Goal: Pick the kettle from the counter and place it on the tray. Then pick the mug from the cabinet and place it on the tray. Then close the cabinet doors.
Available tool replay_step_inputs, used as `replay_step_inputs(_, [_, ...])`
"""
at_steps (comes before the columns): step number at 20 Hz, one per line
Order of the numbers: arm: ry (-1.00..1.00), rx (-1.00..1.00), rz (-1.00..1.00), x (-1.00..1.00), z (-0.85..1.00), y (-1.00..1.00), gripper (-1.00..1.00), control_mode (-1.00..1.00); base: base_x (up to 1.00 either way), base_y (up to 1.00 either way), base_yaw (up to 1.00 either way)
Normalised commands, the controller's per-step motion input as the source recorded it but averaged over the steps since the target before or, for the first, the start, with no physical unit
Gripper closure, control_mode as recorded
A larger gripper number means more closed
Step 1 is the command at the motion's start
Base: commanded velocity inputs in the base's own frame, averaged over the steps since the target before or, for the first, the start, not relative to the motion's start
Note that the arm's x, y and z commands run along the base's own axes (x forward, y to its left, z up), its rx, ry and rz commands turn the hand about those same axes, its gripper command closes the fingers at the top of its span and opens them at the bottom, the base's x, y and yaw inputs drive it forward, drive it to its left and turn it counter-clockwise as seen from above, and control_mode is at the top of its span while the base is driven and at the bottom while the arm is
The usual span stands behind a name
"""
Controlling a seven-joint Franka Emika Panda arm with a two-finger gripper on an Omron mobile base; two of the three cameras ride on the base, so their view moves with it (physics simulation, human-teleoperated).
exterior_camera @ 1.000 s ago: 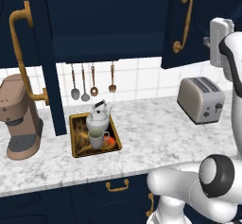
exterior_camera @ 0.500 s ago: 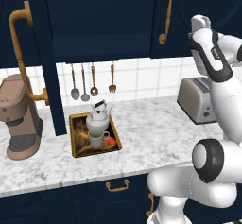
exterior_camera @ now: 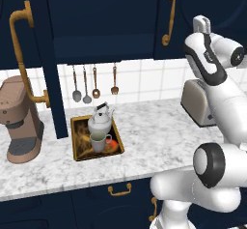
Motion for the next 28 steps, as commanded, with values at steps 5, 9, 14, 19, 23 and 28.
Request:
replay_step_inputs(5, [-0.01,0.03,-0.02,0.59,-0.07,0.13,1.0,-1.0,0.0,0.0,0.0])
replay_step_inputs(9, [0.06,0.0,0.0,0.05,0.0,0.02,1.0,-1.0,0.0,0.0,0.0])
replay_step_inputs(14, [0.02,0.0,0.04,-0.44,0.0,0.0,1.0,-1.0,0.0,0.0,0.0])
replay_step_inputs(19, [0.02,-0.01,0.08,-0.97,0.08,0.02,1.0,-1.0,0.0,0.0,0.0])
replay_step_inputs(23, [0.1,-0.11,0.08,-1.0,0.13,0.46,1.0,-1.0,0.0,0.0,0.0])
replay_step_inputs(28, [0.16,-0.17,0.22,-0.58,0.01,0.69,1.0,-1.0,0.0,0.0,0.0])
